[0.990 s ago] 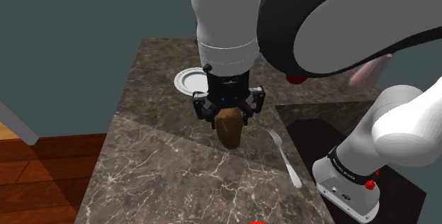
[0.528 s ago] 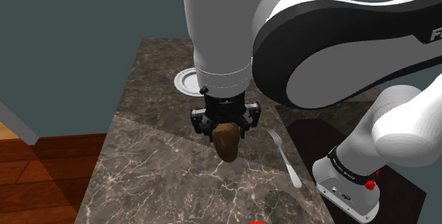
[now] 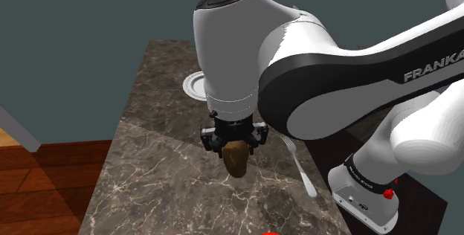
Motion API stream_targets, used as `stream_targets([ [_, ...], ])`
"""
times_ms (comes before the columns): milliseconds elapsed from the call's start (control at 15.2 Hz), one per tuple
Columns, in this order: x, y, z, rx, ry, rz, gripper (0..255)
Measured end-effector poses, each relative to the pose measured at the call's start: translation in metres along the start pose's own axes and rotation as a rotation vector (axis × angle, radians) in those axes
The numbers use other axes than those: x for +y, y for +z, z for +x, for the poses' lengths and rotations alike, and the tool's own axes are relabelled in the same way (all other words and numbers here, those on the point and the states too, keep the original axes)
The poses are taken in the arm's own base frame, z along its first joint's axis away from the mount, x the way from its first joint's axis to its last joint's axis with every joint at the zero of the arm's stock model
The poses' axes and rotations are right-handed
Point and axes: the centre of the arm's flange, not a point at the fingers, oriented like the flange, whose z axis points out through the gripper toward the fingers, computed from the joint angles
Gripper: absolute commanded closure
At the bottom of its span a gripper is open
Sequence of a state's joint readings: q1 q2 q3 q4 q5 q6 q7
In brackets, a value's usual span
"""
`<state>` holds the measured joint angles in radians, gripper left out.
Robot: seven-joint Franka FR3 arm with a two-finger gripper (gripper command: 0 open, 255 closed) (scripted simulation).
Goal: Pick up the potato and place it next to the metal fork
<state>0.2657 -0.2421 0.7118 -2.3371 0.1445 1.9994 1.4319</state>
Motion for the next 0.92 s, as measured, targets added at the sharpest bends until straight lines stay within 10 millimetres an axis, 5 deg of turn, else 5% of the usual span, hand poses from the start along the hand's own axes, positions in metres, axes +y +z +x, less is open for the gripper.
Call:
stream_targets([
  [594, -0.008, 0.049, 0.0, 0.0, 0.0, 0.0, 255],
  [924, -0.008, 0.054, -0.002, 0.0, 0.0, 0.0, 255],
])
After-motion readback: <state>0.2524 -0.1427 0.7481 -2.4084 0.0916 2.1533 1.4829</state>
